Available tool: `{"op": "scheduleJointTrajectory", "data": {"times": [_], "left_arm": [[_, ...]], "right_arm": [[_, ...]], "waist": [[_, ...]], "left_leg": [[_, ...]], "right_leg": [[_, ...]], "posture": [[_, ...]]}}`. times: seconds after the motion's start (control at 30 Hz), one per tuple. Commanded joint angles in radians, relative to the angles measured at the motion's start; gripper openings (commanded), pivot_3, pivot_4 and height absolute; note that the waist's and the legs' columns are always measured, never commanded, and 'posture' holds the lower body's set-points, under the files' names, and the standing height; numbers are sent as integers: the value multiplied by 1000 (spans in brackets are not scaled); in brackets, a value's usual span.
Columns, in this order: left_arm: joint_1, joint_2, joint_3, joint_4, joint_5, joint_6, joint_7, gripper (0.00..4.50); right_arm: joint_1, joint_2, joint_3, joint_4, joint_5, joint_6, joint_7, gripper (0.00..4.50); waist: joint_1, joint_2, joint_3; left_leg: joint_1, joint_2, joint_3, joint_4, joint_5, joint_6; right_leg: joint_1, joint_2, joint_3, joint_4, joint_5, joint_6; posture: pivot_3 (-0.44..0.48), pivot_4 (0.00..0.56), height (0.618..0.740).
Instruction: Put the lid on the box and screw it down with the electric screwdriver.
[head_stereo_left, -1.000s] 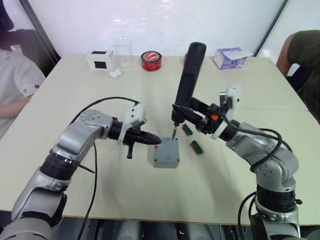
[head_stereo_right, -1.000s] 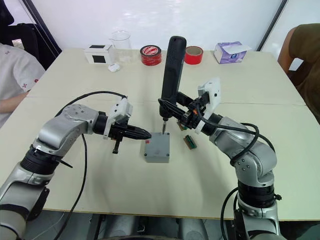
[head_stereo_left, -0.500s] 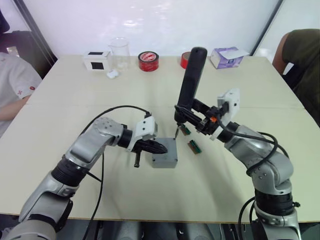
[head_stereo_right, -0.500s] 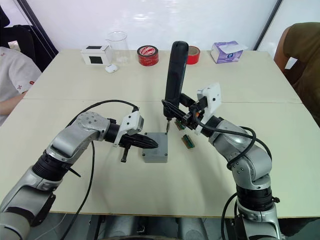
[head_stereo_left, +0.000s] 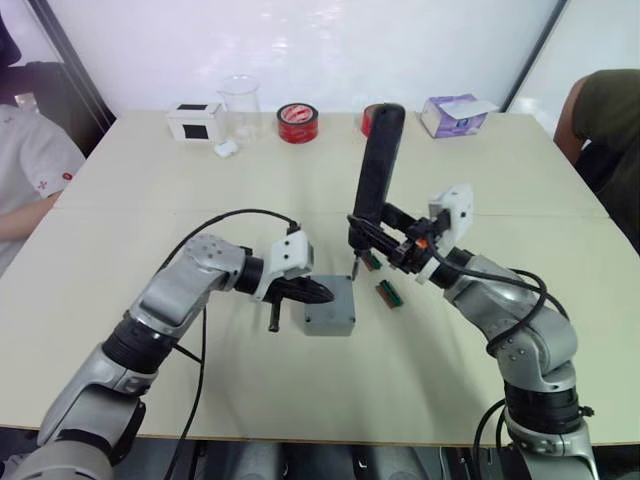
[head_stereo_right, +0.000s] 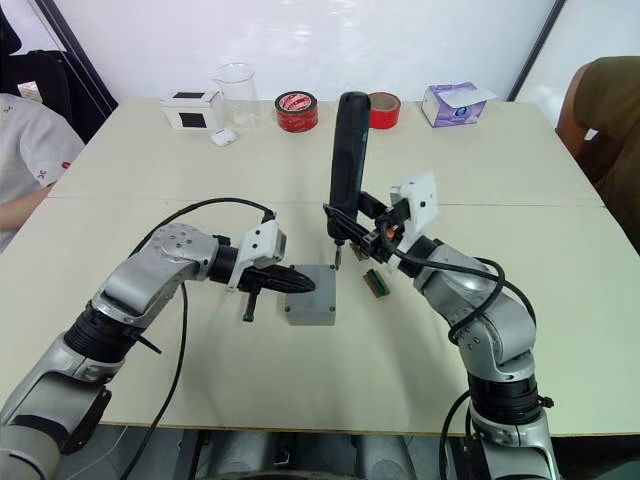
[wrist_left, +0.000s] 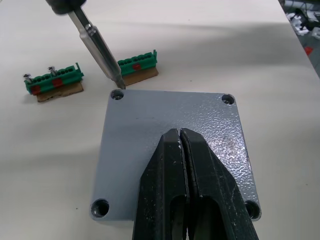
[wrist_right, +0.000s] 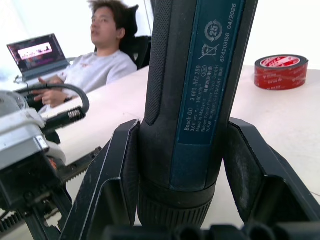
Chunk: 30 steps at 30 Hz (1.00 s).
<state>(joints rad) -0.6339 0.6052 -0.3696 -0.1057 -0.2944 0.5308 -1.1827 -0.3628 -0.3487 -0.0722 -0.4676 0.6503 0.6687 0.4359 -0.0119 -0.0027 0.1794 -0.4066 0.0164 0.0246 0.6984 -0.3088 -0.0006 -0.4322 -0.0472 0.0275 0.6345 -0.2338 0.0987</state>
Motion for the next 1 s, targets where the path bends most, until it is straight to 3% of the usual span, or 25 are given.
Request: {"op": "scheduleJointTrajectory", "data": {"times": [0.03, 1.0], "left_arm": [[5, 5, 2, 31, 29, 4, 11, 0], [35, 14, -1, 6, 20, 8, 10, 0]], "right_arm": [[-35, 17, -20, -38, 20, -40, -3, 1851], [65, -41, 93, -20, -124, -109, 73, 1851]], "waist": [[0, 0, 0], [0, 0, -1]], "left_leg": [[0, 0, 0, 0, 0, 0], [3, 0, 0, 0, 0, 0]], "right_leg": [[0, 0, 0, 0, 0, 0], [3, 0, 0, 0, 0, 0]], "posture": [[0, 150, 740], [0, 150, 740]]}}
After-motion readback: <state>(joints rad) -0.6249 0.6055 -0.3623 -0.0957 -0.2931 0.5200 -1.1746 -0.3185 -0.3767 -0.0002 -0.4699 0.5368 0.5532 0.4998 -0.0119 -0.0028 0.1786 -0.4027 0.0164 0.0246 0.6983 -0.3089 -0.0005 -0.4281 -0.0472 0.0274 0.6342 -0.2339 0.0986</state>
